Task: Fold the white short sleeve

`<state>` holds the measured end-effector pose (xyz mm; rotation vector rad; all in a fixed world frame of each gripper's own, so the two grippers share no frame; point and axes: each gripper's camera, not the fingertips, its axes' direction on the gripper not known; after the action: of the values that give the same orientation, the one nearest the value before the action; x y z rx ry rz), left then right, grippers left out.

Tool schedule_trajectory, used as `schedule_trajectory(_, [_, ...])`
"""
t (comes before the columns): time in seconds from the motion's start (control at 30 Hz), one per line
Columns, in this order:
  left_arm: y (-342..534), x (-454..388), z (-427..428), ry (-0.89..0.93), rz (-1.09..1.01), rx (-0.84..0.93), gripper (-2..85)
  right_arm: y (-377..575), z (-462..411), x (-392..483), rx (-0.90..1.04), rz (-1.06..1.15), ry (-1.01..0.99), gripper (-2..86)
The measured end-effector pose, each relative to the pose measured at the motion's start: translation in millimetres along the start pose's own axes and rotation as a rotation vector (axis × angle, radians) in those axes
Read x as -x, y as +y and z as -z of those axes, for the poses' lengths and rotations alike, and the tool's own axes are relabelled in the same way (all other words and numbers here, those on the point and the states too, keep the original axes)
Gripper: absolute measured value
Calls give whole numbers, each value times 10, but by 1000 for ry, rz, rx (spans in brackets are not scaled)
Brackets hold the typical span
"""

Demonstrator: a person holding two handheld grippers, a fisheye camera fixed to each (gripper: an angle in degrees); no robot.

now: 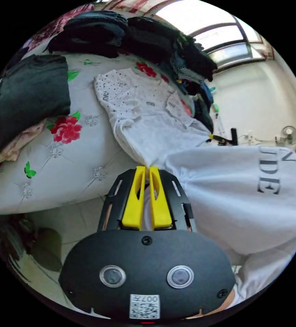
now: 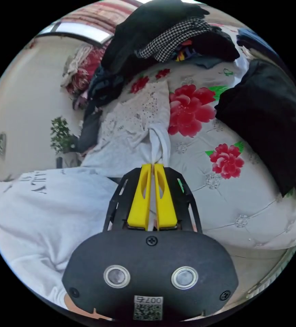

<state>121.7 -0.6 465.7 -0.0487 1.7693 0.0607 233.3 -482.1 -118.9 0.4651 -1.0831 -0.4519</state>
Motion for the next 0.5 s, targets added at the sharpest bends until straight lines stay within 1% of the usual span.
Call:
schedule_trajectory(0.1, [-188,277,385,246,17,-51,-5,-94,285,-105,-66,-30,-169,-1])
schedule_trajectory(0.23, [-670,628,703,301,59,-105,-1,-510,544,-118,-142,-6,-274,0])
schedule_trajectory(0.27, [-888,759,804,323,89,-142,2,-712,610,-122,-174,-6,-315,2])
schedule_trajectory(0.33, [-1251,934,934,321,119,-215,14,-1058,656,-112,-215,-9,-362,6])
schedule_trajectory(0.37, [-1500,1057,986,279,159,-267,34,-1300,659,-86,-256,-8,-362,12])
schedule_trajectory(0.47, [-1989,1354,967,161,322,-388,78,-1793,546,-42,-376,-20,-284,32])
schedule_trajectory(0.5, [-2087,1432,939,121,375,-423,84,-1924,451,-54,-388,-28,-244,40])
